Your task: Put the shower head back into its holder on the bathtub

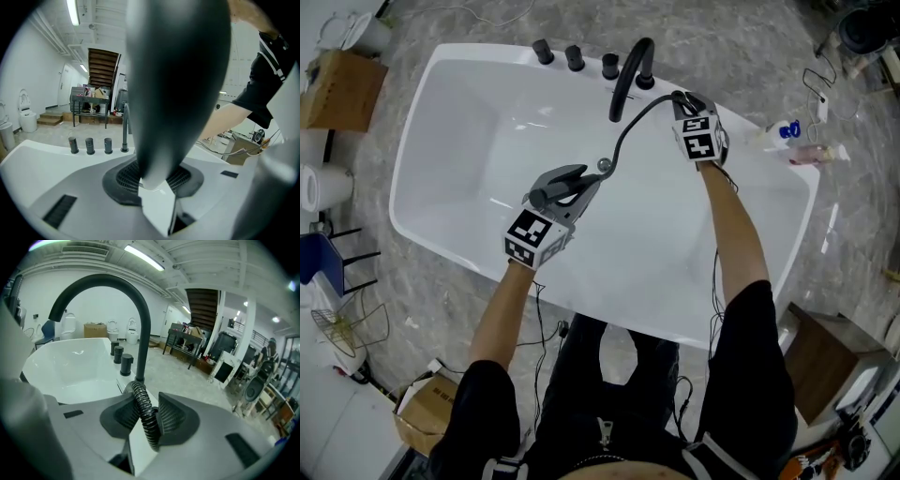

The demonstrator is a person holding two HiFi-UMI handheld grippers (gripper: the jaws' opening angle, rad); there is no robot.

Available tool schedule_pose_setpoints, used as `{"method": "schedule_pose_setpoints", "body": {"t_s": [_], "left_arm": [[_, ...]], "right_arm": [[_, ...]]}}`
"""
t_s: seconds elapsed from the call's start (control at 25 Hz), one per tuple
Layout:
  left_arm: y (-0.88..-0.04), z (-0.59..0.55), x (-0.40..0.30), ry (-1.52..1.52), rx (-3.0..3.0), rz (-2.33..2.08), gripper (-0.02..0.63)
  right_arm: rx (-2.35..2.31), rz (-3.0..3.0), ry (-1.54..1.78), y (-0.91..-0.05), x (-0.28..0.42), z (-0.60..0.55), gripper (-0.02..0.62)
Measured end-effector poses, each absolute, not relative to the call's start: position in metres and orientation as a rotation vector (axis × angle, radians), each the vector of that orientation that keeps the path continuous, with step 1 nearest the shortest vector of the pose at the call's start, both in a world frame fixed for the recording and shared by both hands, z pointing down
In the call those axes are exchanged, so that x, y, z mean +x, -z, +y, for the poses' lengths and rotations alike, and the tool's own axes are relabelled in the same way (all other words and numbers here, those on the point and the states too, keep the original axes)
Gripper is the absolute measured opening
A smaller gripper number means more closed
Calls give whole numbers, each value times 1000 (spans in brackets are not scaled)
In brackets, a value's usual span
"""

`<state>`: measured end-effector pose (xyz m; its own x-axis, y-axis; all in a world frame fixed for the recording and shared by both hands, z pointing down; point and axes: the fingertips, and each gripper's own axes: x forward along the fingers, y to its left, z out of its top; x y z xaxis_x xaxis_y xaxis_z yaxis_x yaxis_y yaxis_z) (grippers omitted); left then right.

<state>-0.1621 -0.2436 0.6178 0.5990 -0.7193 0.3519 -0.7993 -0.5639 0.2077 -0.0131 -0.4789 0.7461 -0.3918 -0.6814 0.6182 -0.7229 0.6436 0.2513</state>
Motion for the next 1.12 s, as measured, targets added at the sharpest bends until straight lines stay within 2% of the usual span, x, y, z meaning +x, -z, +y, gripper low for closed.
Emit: {"method": "schedule_pose_setpoints", "body": {"t_s": [0.32,0.6,0.88,1.12], "left_arm": [[-616,-240,-163,-319,2484,-1232,141],[-620,-235,-163,-336,2485,-1228,141],[-619,-231,-159,-306,2476,-1246,140],[-607,-226,-152,-285,2503,-1241,140]], "right_arm": [[1118,-1985,-161,-778,1,-473,235],[1104,-1960,-192,-795,6,-465,256],[1015,-1970,-45,-791,-4,-453,292],[1053,-1950,-145,-793,22,-437,301]]}}
